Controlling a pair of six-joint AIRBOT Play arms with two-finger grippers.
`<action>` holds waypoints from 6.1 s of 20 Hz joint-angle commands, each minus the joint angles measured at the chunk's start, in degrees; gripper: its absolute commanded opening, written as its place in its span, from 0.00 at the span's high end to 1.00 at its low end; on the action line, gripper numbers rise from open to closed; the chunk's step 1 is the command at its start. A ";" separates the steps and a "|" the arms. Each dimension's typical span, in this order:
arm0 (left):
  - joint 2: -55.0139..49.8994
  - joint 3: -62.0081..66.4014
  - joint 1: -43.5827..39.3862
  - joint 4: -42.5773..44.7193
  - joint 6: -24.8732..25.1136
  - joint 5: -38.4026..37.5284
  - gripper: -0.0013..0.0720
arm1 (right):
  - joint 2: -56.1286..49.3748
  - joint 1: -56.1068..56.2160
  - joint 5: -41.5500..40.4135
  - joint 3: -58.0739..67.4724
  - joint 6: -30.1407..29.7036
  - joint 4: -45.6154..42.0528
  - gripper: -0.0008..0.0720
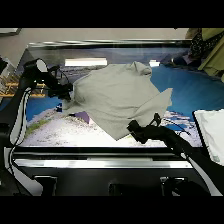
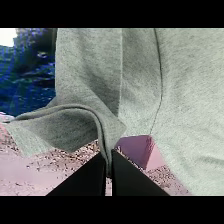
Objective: Fold the clothes and pants, and hang the long-sleeved shirts on hangers.
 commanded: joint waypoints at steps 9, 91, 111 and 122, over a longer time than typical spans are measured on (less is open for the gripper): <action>1.36 0.02 0.46 0.02 0.22 0.48 0.96 | 1.05 0.22 -1.97 5.68 -6.14 -1.44 0.95; 26.88 -28.22 16.44 -0.02 4.87 7.34 0.54 | -25.73 -57.55 -45.05 36.26 -38.62 -16.44 0.29; 53.88 -86.18 -3.69 -26.12 -1.57 23.50 0.54 | -21.49 -57.55 -49.46 35.82 -42.60 -12.52 0.95; 47.89 -87.38 -17.33 -27.89 -7.61 32.83 0.53 | -18.34 -57.55 -51.28 35.82 -41.83 -12.52 0.95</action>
